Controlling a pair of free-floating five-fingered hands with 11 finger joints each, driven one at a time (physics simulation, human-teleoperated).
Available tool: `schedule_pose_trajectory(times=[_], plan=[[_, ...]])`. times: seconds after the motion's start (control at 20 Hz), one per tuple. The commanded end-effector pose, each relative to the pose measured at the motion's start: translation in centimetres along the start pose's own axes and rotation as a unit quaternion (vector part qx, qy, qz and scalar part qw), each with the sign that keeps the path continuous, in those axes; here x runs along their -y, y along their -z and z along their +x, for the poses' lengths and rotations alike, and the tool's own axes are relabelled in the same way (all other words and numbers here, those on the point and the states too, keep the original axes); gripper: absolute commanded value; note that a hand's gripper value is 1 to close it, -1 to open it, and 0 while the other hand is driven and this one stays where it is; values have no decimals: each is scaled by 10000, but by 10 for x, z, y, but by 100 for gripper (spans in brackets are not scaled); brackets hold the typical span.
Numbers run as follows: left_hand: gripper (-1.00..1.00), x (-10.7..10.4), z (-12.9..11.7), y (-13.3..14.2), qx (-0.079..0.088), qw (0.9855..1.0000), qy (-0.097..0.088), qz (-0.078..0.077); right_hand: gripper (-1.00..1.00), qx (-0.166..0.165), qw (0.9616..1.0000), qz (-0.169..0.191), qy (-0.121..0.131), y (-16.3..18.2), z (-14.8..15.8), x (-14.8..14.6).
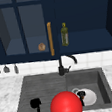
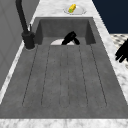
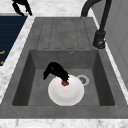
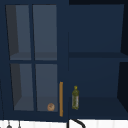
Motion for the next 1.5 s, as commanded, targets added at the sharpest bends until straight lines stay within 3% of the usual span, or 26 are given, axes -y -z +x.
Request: schedule_pose_trajectory(times=[0.0, 0.4, 0.55, 1.15, 1.35, 1.45], plan=[[0, 0, 0, 0, 0, 10000, 0, 0, -100, -96, 9997, 219, 60, 9, 3, -2], [0, 0, 0, 0, 0, 10000, 0, 0, -100, 5, 9932, 1160, 23, 24, -1, 24], [0, 0, 0, 0, 0, 10000, 0, 0, -100, 36, 9915, 1301, -11, 37, -2, 30], [0, 0, 0, 0, 0, 10000, 0, 0, -100, 145, 9979, 620, -113, 75, -16, 24], [0, 0, 0, 0, 0, 10000, 0, 0, -100, 440, 9962, 744, -117, 77, -26, 21], [0, 0, 0, 0, 0, 10000, 0, 0, -100, 367, 9963, 774, -22, 75, -21, 18]])
